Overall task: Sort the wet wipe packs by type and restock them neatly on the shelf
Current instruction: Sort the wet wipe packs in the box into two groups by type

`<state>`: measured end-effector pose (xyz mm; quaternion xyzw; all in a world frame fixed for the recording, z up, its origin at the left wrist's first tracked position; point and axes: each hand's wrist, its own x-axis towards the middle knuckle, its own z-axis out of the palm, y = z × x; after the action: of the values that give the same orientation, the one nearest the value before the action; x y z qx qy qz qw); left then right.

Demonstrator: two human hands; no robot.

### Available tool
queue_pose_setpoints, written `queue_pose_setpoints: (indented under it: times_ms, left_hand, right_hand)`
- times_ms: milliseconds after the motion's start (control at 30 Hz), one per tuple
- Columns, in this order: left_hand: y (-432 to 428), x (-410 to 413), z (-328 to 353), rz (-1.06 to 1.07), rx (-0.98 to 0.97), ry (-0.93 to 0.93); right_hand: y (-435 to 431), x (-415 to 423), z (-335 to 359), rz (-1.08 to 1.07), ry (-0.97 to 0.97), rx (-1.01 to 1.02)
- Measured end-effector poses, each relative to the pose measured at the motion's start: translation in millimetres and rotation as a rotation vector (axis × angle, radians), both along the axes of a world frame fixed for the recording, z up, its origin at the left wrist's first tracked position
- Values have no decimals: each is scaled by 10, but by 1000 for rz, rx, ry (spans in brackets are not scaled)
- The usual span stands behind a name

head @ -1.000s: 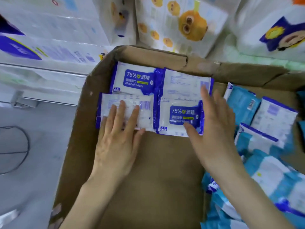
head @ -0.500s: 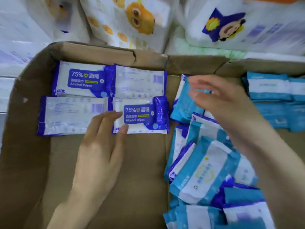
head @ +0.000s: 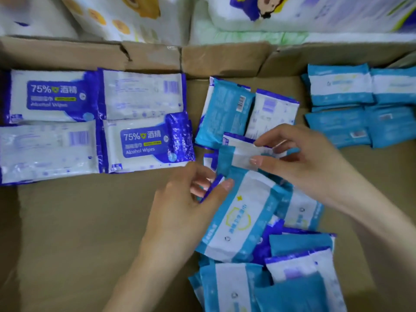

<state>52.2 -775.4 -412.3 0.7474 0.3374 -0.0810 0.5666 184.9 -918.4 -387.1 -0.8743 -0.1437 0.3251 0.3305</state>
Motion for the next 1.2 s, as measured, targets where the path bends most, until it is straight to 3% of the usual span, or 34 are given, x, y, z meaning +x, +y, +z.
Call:
queue_pose_setpoints:
  times_ms: [267,433,633,733,967,1200]
  left_hand:
    - [-166,-164,-1,-146,227,130]
    - [-176,-149,-24,-107,171,106]
    - [-76,-186,-49,-33,53,36]
    - [-2,-145,36,-38,113,0]
    - [-100,386,314,114,-70,-72]
    - [-670,1227,304,-69,-15,-99]
  right_hand:
    - [8,51,-301,-63,58,16]
    - [66,126,-275,-46,170,134]
    - [-71,287,-70,-392,479,407]
    - [-186,452,1,-509,468,484]
    - [-631,765,-31,-880,462,651]
    - [-1494,1072,-130,-1213,414,753]
